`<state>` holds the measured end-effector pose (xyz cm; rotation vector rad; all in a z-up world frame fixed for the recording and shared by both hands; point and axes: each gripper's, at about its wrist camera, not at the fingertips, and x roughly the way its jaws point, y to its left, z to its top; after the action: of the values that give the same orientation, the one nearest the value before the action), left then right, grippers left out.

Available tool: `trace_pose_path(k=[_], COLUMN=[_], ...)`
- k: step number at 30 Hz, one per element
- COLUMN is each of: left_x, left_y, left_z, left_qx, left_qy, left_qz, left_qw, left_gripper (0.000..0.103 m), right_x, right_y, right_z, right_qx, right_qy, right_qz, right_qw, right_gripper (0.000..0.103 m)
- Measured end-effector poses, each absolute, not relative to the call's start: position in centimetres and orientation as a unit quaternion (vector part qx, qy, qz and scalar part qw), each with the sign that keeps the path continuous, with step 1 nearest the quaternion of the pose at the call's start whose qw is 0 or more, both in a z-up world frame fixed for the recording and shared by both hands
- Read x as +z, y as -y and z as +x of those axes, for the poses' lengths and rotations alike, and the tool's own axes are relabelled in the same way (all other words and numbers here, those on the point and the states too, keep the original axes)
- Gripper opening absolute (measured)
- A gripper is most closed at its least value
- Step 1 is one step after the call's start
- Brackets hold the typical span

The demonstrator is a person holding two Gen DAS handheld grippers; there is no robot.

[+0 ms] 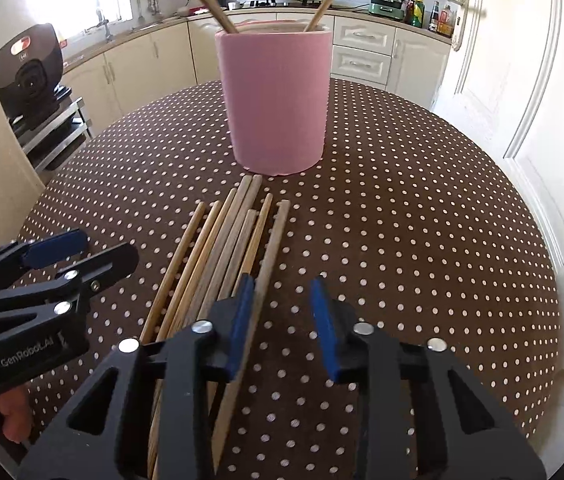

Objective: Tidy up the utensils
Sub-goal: 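Lower the right gripper onto a wooden chopstick and close on it, then grasp another chopstick with the left gripper while the right gripper holds its chopstick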

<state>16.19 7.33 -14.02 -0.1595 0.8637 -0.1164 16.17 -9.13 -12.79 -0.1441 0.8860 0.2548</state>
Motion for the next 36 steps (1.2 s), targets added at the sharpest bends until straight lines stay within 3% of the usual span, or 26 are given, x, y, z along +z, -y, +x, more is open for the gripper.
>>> trace_pose_path(k=[7,12,21,27,29,36], left_x=[-13.9,-13.9,-14.2,-14.2,-14.1,-14.2], left_y=[-6.7,-5.4,-2.9,-1.2,-0.9,0.0], left_z=[16.5,16.9,18.8,20.3,20.7,21.2], left_qx=[-0.067,-0.073,-0.063,-0.057,-0.07,-0.108], left_qy=[-0.422,-0.426,-0.435,-0.435,-0.44,-0.443], left_qz=[-0.072,-0.058,-0.03,0.01,0.008,0.032], left_qw=[0.901,0.9,0.898,0.899,0.895,0.889], left_gripper=[0.067,0.067,0.066,0.035,0.016,0.006], right_x=[-13.3,-13.1,-12.8,-12.8,-12.8,-12.6], right_y=[8.4,9.3,10.7,12.2,12.2,12.8], right_z=[16.5,17.3,17.3,17.6,17.7,17.6], right_qx=[0.132,0.134,0.133,0.128,0.129,0.126], right_qy=[-0.433,-0.435,-0.429,-0.429,-0.428,-0.426], right_qz=[-0.079,-0.047,-0.023,-0.004,0.0,0.014], right_qw=[0.888,0.889,0.893,0.894,0.895,0.896], right_gripper=[0.017,0.006,0.005,0.006,0.006,0.006])
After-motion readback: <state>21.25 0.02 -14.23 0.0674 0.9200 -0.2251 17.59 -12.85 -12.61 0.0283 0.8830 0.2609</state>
